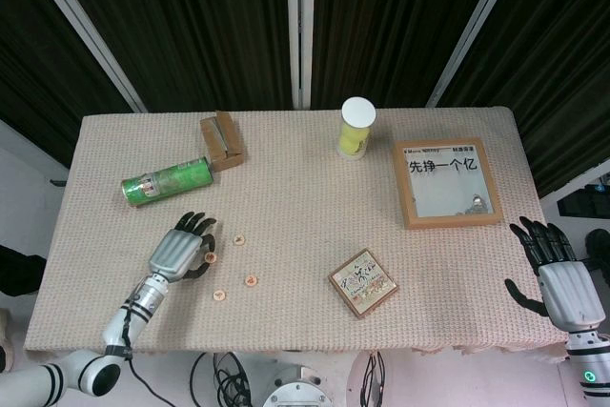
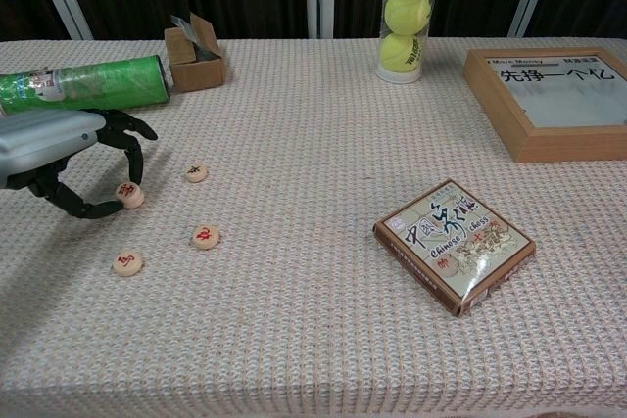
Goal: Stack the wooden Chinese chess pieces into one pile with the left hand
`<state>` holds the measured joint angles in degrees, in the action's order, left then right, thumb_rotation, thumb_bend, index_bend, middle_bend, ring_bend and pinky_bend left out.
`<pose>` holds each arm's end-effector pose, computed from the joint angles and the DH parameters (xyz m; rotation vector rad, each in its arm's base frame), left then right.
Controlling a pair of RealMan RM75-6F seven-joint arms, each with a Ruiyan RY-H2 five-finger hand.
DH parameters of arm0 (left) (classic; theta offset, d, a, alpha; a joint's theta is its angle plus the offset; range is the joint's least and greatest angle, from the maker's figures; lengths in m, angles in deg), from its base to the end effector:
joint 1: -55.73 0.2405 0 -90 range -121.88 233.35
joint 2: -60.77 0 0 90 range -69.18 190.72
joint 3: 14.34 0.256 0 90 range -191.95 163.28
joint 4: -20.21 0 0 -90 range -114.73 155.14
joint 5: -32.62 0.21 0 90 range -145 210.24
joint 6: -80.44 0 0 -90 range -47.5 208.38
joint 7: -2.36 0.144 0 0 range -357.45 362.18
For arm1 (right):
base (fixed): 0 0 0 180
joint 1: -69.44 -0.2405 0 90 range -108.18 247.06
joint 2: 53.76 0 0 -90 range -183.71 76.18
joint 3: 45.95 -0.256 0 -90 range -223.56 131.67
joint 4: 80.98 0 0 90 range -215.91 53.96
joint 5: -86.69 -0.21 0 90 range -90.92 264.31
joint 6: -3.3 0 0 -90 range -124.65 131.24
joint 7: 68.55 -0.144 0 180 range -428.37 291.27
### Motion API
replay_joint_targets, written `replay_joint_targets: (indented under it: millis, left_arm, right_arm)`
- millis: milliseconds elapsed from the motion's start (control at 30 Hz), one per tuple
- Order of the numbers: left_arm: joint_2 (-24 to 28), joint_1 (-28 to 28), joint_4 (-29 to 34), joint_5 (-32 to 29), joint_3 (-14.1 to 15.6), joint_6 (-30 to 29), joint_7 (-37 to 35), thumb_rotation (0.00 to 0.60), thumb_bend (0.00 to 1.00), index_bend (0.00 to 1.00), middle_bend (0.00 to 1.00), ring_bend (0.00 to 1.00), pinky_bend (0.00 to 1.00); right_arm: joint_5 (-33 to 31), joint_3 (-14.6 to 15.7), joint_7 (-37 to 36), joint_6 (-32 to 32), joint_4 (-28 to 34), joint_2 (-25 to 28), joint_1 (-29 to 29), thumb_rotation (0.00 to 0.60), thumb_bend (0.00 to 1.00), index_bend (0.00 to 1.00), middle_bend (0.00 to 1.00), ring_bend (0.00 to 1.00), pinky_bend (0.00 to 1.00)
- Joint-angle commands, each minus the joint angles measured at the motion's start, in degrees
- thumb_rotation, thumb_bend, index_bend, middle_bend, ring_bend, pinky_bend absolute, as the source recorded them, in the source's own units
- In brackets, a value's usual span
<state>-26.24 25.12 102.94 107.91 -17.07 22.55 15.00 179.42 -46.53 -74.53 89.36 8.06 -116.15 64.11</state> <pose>-0.2231 0.2844 -0.0167 -1.8873 -1.0102 -0.8330 -0.3104 -0.1753 0.1640 1.4958 -0.8851 0.9648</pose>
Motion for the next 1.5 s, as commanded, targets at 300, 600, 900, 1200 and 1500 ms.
replay_joint_targets:
  millis: [300,600,900,1200,1500]
  left_arm:
    - [0.0,0.2,-0.2,-0.2,0.1,-0.3,0.0,0.600,0.30,0.42,0.11,0.00,0.03]
    - [0.1,0.4,0.2,-0.1,0.2,-0.6,0.1,0.600,0.30,0.38,0.11,0.00,0.03]
    - [0.0,0.2,-0.1,-0.7,-0.3,-0.3,-0.4,0.600,0.30,0.37,0.11,0.00,0.03]
    - [0.7,0.5,0.9,-0.5,-0.1,-1.2,0.5,0.600,0.30,0.37,0.11,0.00,0.03]
    - [2.6,2.6,9.8,7.4,1.5,-9.3,3.6,0.600,0.30,0.36,0.09,0.00,0.02]
  right_arm:
    - [-0.1,-0.1,-0.2,0.0,-0.1,0.1,0.0,0.600,0.25,0.00,0.00,0.00,0.00]
    - [0.0,0.0,-0.1,-0.1,0.0,0.0,0.0,0.600,0.25,0.00,0.00,0.00,0.00]
    - [-0.1,0.0,-0.2,-0.2,-0.1,0.1,0.0,0.600,0.25,0.00,0.00,0.00,0.00]
    - [-0.3,-0.1,-0.3,-0.3,-0.2,0.1,-0.1,0.600,0.25,0.00,0.00,0.00,0.00]
    - [-0.4,-0.2,0.1,-0.4,-0.1,-0.1,-0.1,0.600,0.25,0.00,0.00,0.00,0.00]
